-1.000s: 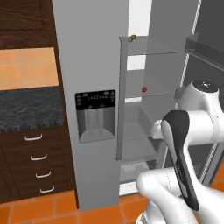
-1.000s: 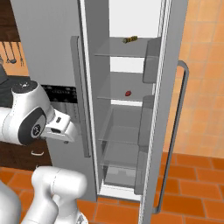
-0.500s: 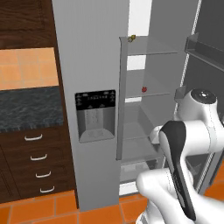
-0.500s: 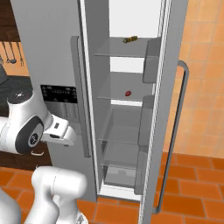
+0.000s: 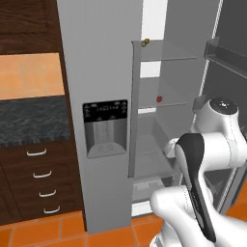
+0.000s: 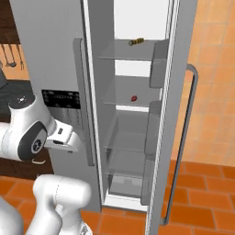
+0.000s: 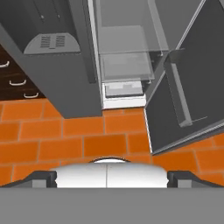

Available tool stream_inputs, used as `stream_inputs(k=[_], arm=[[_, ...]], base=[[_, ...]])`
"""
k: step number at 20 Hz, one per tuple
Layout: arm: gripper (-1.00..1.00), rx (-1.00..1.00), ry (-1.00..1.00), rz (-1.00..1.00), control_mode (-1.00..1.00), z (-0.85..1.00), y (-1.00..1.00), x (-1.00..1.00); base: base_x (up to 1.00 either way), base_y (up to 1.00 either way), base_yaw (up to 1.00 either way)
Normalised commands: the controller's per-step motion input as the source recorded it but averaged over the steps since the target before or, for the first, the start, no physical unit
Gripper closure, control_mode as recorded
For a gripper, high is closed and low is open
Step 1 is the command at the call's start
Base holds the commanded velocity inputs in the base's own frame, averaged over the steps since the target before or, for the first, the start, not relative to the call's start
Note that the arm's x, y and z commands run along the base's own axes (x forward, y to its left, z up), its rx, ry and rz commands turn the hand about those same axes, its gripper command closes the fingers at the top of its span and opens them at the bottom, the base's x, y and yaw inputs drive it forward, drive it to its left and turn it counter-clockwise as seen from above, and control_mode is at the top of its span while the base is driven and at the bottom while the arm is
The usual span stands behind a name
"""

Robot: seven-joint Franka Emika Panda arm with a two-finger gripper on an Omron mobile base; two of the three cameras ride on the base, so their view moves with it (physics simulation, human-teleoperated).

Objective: Take the strawberry from the fridge and place it on top of the pancake, located on the dining counter.

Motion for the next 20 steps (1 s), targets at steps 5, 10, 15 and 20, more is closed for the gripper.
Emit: stream_inputs(k=[5, 10, 15, 20], arm=[[-1.0, 0.0, 0.0, 0.0, 1.0, 0.0, 0.0, 0.0], [-1.0, 0.0, 0.0, 0.0, 1.0, 0.0, 0.0, 0.0], [-1.0, 0.0, 0.0, 0.0, 1.0, 0.0, 0.0, 0.0], [-1.0, 0.0, 0.0, 0.0, 1.0, 0.0, 0.0, 0.0]], base=[[0.58, 0.14, -0.24], [0.44, 0.15, -0.33], [0.26, 0.01, -0.32], [0.3, 0.17, -0.25]])
